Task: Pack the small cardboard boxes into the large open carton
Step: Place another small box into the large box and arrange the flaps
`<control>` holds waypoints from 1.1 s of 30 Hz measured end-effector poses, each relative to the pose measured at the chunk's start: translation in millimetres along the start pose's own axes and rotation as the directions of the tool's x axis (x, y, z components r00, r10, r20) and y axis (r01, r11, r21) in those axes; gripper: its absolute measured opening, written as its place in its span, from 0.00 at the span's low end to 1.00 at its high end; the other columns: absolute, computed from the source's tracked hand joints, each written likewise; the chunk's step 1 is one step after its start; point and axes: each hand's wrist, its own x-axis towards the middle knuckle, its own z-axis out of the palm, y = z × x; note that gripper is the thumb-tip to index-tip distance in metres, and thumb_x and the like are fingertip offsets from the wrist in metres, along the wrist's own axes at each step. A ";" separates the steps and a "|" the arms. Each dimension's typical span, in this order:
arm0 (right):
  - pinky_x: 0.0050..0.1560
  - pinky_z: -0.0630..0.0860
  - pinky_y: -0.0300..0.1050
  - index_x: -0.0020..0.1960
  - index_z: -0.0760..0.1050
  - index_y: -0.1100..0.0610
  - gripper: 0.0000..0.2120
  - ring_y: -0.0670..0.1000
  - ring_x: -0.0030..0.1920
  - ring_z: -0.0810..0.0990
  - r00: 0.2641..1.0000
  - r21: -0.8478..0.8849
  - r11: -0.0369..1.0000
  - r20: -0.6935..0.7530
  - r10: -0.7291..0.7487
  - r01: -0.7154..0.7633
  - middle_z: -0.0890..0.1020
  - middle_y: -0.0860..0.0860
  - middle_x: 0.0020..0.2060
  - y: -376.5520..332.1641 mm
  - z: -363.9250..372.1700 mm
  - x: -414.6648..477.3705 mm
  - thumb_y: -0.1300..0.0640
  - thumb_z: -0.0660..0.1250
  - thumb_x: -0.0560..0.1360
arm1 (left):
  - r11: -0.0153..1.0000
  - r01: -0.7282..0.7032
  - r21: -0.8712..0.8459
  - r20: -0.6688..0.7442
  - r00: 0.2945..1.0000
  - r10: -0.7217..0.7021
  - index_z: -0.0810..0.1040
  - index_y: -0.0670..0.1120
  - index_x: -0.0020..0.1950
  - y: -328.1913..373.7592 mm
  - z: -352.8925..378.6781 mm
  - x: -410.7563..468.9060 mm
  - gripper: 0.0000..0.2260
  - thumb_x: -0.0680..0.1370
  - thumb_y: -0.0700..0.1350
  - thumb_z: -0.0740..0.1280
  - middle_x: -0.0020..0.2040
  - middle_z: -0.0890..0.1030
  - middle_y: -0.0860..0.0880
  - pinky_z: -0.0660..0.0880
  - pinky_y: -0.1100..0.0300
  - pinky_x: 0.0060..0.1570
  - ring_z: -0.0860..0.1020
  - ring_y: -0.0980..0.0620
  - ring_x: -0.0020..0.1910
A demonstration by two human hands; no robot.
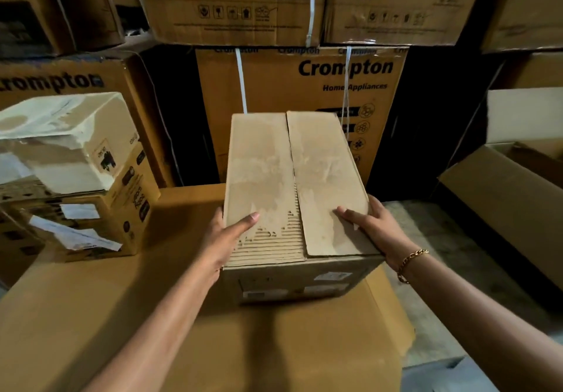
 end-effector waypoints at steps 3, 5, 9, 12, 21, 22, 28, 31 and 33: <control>0.47 0.85 0.48 0.64 0.68 0.38 0.29 0.49 0.51 0.85 0.994 0.031 0.994 -0.051 -0.100 0.102 0.81 0.45 0.57 -8.1 -20.9 -10.0 0.48 0.79 0.69 | 0.991 -0.124 -0.042 0.001 0.992 0.124 0.73 0.55 0.64 8.0 21.2 3.3 0.30 0.66 0.60 0.78 0.55 0.84 0.52 0.82 0.53 0.50 0.84 0.52 0.51; 0.50 0.84 0.51 0.71 0.65 0.41 0.34 0.50 0.54 0.84 0.984 0.022 0.986 -0.080 -0.161 0.163 0.80 0.46 0.59 -12.4 -42.6 -16.8 0.48 0.78 0.70 | 0.980 -0.189 -0.057 0.010 0.982 0.190 0.73 0.57 0.63 14.6 40.3 2.2 0.30 0.65 0.61 0.80 0.54 0.85 0.53 0.82 0.53 0.50 0.84 0.54 0.50; 0.50 0.83 0.49 0.72 0.66 0.41 0.39 0.49 0.55 0.85 0.958 0.067 0.961 -0.127 -0.258 0.268 0.82 0.47 0.61 -22.7 -101.6 -31.2 0.43 0.81 0.66 | 0.958 -0.281 -0.057 0.037 0.958 0.284 0.75 0.58 0.59 35.3 89.7 -4.6 0.31 0.60 0.65 0.78 0.52 0.85 0.54 0.83 0.49 0.50 0.85 0.54 0.49; 0.54 0.82 0.49 0.73 0.68 0.44 0.41 0.50 0.59 0.83 0.932 0.093 0.938 -0.181 -0.315 0.335 0.83 0.47 0.61 -28.2 -156.0 -45.3 0.43 0.81 0.64 | 0.939 -0.338 -0.067 0.076 0.936 0.343 0.76 0.59 0.58 53.9 139.1 -16.3 0.30 0.61 0.67 0.78 0.53 0.85 0.54 0.82 0.46 0.51 0.85 0.52 0.50; 0.58 0.81 0.50 0.74 0.66 0.48 0.37 0.49 0.60 0.82 0.870 -0.039 0.912 -0.285 -0.402 0.409 0.82 0.47 0.61 -44.6 -361.2 -101.3 0.50 0.79 0.69 | 0.879 -0.425 -0.215 0.205 0.861 0.466 0.76 0.55 0.62 110.6 328.4 -77.6 0.31 0.63 0.63 0.78 0.57 0.84 0.51 0.79 0.43 0.58 0.83 0.50 0.56; 0.58 0.81 0.51 0.74 0.65 0.48 0.37 0.49 0.60 0.82 0.863 -0.057 0.910 -0.297 -0.408 0.411 0.81 0.48 0.62 -48.2 -381.9 -107.2 0.50 0.78 0.69 | 0.872 -0.430 -0.232 0.218 0.851 0.478 0.76 0.53 0.63 117.1 348.6 -83.7 0.32 0.64 0.63 0.78 0.58 0.84 0.51 0.79 0.43 0.59 0.83 0.50 0.56; 0.50 0.82 0.45 0.72 0.68 0.47 0.32 0.48 0.57 0.84 0.820 -0.144 0.899 -0.370 -0.437 0.415 0.82 0.49 0.60 -75.1 -498.9 -126.3 0.54 0.77 0.72 | 0.834 -0.447 -0.325 0.266 0.803 0.534 0.75 0.52 0.66 163.3 464.7 -108.3 0.32 0.65 0.61 0.77 0.58 0.83 0.52 0.79 0.48 0.60 0.83 0.54 0.55; 0.47 0.82 0.43 0.71 0.69 0.47 0.30 0.48 0.55 0.84 0.792 -0.187 0.891 -0.410 -0.453 0.413 0.82 0.48 0.58 -87.8 -553.1 -124.3 0.54 0.76 0.72 | 0.819 -0.444 -0.364 0.325 0.763 0.559 0.75 0.56 0.65 186.9 518.2 -107.8 0.25 0.70 0.54 0.76 0.58 0.83 0.51 0.79 0.47 0.60 0.83 0.51 0.55; 0.46 0.83 0.43 0.72 0.68 0.48 0.31 0.48 0.54 0.84 0.782 -0.194 0.894 -0.435 -0.447 0.403 0.82 0.49 0.58 -92.1 -587.9 -118.2 0.55 0.76 0.73 | 0.806 -0.445 -0.391 0.369 0.726 0.580 0.74 0.57 0.64 199.4 552.3 -103.2 0.21 0.73 0.50 0.76 0.58 0.83 0.52 0.80 0.49 0.58 0.83 0.53 0.54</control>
